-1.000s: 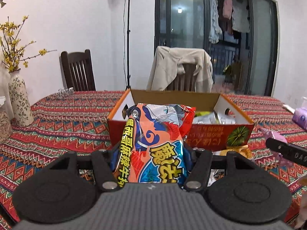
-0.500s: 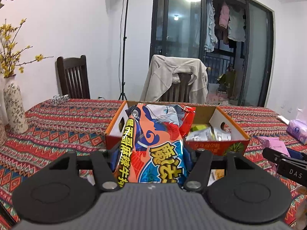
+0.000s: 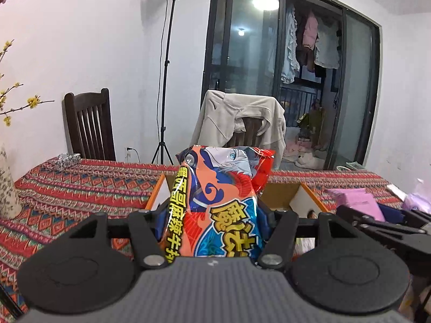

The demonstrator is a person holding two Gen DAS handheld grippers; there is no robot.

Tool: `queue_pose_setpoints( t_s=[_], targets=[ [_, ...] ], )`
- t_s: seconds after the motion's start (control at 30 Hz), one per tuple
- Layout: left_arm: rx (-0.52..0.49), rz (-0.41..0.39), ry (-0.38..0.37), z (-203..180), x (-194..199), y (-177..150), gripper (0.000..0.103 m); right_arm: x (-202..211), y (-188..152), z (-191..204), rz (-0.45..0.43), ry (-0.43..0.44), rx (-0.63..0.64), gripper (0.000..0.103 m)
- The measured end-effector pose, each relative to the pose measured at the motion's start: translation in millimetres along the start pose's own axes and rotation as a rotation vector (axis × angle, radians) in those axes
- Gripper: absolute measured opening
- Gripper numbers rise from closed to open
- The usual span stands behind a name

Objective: Organize snacks
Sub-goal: 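Carry the chip bag and pink packet over the box and open both grippers, then move both tools back from the box toward the snack pile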

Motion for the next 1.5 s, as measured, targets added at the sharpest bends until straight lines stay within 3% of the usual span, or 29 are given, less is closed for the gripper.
queue_pose_setpoints(
  t_s=[0.17, 0.3, 0.43, 0.6, 0.9, 0.93, 0.97, 1.0, 1.03, 1.5],
  targets=[
    [0.055, 0.008, -0.034, 2, -35, 19, 0.061, -49, 14, 5, 0.014, -0.009, -0.002, 0.061],
    [0.119, -0.004, 0.003, 9, -65, 26, 0.061, -84, 19, 6, -0.004, -0.010, -0.029, 0.061],
    [0.049, -0.062, 0.071, 11, -80, 7, 0.061, -100, -3, 6, 0.001, -0.046, 0.014, 0.061],
    [0.033, 0.033, 0.101, 13, -106, -8, 0.061, -115, -16, 3, 0.059, -0.003, 0.026, 0.061],
    [0.039, 0.063, 0.141, 14, -115, -16, 0.066, -114, -18, 0, 0.084, 0.016, 0.008, 0.061],
    [0.046, 0.063, 0.146, 15, -116, -15, 0.070, -117, -16, -1, 0.086, 0.021, 0.009, 0.069],
    [0.059, 0.061, 0.144, 17, -115, -15, 0.086, -117, -16, -1, 0.088, 0.022, 0.008, 0.089],
    [0.075, 0.059, 0.143, 18, -115, -15, 0.103, -118, -16, -2, 0.087, 0.019, 0.006, 0.098],
    [0.086, 0.054, 0.145, 19, -114, -15, 0.103, -117, -17, -3, 0.084, 0.013, 0.003, 0.103],
    [0.106, 0.047, 0.178, 21, -107, -1, 0.103, -118, -9, -6, 0.113, 0.001, -0.019, 0.103]
  ],
)
Point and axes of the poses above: each gripper's, at about its wrist camera, not at the fingertips, and x roughly against the way its jaws point, z to its left, y to its top, the point moved 3 cm from there along -x, roughly the way its jaws point, and after that the axes turned 7 degrees about y, right-handed, at the moved point
